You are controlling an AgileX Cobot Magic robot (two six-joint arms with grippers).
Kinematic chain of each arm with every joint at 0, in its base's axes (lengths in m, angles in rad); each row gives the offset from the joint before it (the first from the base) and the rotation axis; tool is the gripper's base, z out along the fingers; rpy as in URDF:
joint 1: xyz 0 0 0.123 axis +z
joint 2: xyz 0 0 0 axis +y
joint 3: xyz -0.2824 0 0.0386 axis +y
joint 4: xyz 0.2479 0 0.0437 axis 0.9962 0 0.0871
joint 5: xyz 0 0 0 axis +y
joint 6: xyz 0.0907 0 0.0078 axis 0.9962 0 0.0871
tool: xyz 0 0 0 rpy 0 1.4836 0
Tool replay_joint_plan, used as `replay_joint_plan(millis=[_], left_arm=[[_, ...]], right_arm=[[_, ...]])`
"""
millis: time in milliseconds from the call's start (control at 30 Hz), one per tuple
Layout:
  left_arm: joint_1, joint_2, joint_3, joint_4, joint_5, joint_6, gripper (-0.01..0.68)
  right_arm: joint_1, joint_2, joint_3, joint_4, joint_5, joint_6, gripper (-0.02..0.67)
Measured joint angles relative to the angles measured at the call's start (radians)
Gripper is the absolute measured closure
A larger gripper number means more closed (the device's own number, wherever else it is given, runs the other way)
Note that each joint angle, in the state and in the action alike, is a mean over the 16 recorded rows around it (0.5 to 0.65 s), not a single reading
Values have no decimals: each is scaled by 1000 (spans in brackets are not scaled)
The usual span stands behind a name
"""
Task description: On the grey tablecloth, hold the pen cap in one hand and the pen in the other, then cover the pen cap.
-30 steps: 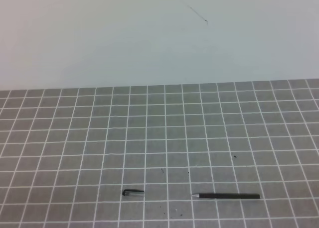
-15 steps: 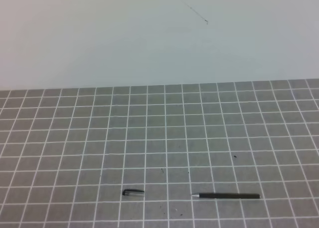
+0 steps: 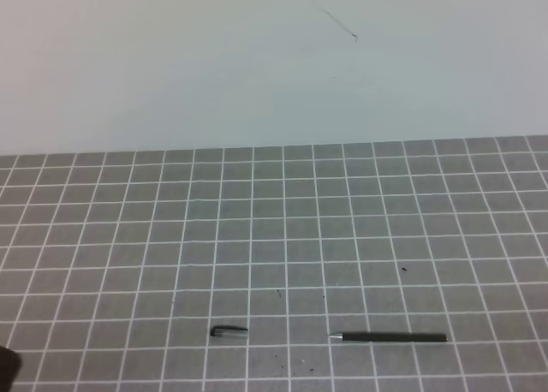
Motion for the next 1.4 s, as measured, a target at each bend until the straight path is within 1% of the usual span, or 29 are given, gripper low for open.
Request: replay_joint_plan(millis=[100, 200, 467, 600, 700, 800, 967, 1100, 1267, 1400], left_arm=[[0, -4, 7, -33, 46, 74, 674], [0, -8, 11, -79, 84, 160, 674], [0, -8, -17, -165, 146, 376, 674], [0, 4, -69, -136, 172, 446, 674], [0, 30, -118, -73, 199, 464, 674], [0, 80, -175, 9, 227, 466, 675], [0, 219, -293, 164, 291, 484, 675], [0, 394, -411, 275, 370, 545, 674], [0, 632, -566, 377, 485, 673, 674], [0, 815, -691, 426, 579, 785, 674]], right_arm=[[0, 0, -4, 0, 4, -34, 652], [0, 0, -17, 1, 5, -97, 652], [1, 15, -118, 2, -6, -367, 652], [3, 58, -204, 2, 28, -529, 652], [6, 114, -272, 1, 56, -631, 652], [12, 192, -341, 0, 95, -703, 652], [21, 370, -458, -9, 211, -794, 652], [29, 532, -552, -28, 323, -836, 652], [34, 734, -666, -50, 496, -890, 652], [38, 870, -737, -58, 614, -927, 652]])
